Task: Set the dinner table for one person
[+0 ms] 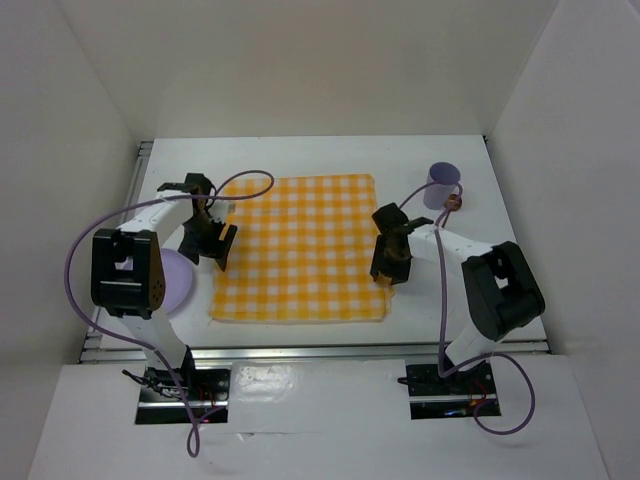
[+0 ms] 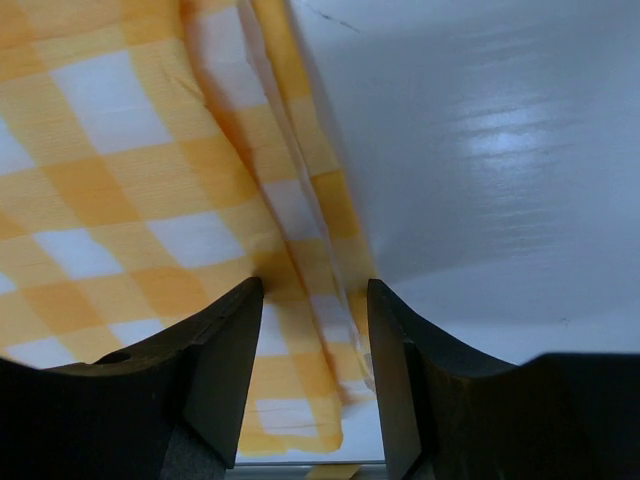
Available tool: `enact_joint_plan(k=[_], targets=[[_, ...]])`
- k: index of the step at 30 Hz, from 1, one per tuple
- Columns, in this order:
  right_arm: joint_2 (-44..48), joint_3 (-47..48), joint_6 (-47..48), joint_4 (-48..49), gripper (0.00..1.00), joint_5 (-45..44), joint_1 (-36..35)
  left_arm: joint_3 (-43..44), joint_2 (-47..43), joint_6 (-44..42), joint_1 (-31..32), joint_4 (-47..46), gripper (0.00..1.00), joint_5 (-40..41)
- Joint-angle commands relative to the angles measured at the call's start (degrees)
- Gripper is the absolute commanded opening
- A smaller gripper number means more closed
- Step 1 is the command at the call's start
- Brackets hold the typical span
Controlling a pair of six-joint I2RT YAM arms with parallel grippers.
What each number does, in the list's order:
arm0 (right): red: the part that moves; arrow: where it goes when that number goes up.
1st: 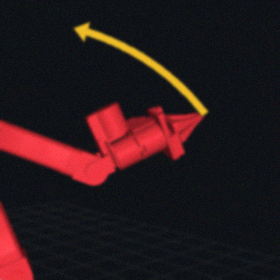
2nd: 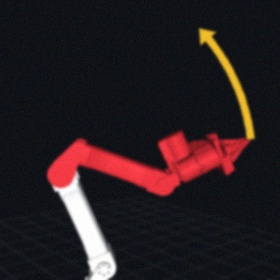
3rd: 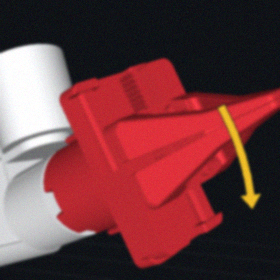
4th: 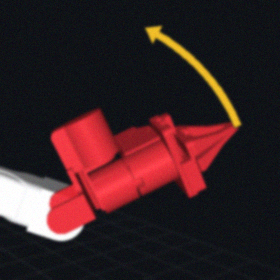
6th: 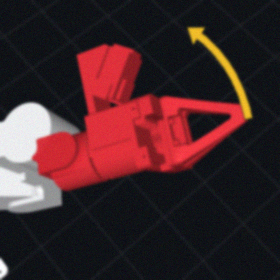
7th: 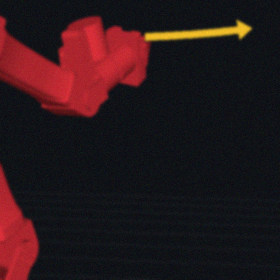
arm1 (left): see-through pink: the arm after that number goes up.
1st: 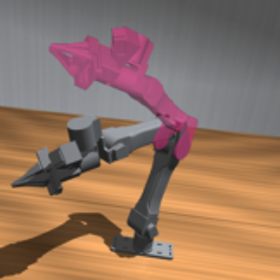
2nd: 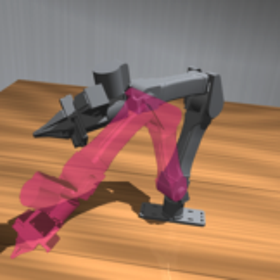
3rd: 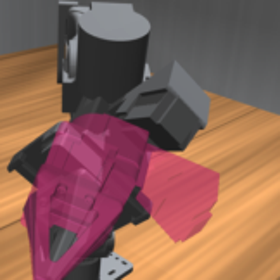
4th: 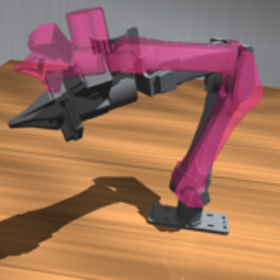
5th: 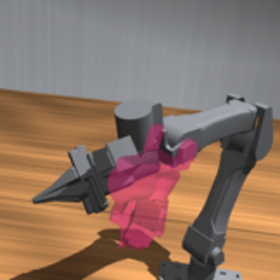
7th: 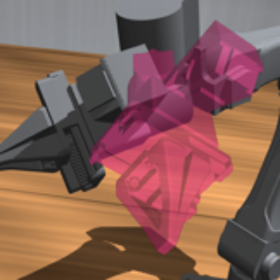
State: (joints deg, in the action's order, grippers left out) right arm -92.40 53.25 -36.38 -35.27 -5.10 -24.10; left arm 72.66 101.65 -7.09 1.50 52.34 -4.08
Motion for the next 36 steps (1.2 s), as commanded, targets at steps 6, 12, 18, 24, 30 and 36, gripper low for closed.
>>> enact_joint_plan(k=[6, 12, 18, 24, 30, 36], targets=[[-0.7, -4.3, -1.6, 5.1, 0.29, 1.5, 1.4, -5.3, 1.3, -0.4, 0.2, -4.1, 0.76, 5.7], [0.5, -7.4, -4.3, 6.5, 0.11, 2.7, 3.7, -7.1, 1.3, -2.2, 0.2, -4.1, 0.54, 2.9], [3.3, -9.3, -5.6, 6.5, 0.07, 4.0, 4.2, -10.9, -0.7, -3.5, 0.2, -4.7, 0.55, 4.9], [3.3, -9.8, -6.2, 7.1, 0.03, 4.5, 4.2, -7.8, -5.0, -4.0, 0.2, -0.8, 0.57, -0.8], [5.6, -11.2, -7.9, 6.1, 0.00, 2.6, 4.2, -4.3, -8.3, -4.5, 0.2, 2.7, 0.60, -4.2], [5.6, -11.7, -8.5, 4.9, 0.00, -2.0, 4.2, -4.9, -9.9, -3.3, -0.4, 2.1, 0.60, 2.2]])
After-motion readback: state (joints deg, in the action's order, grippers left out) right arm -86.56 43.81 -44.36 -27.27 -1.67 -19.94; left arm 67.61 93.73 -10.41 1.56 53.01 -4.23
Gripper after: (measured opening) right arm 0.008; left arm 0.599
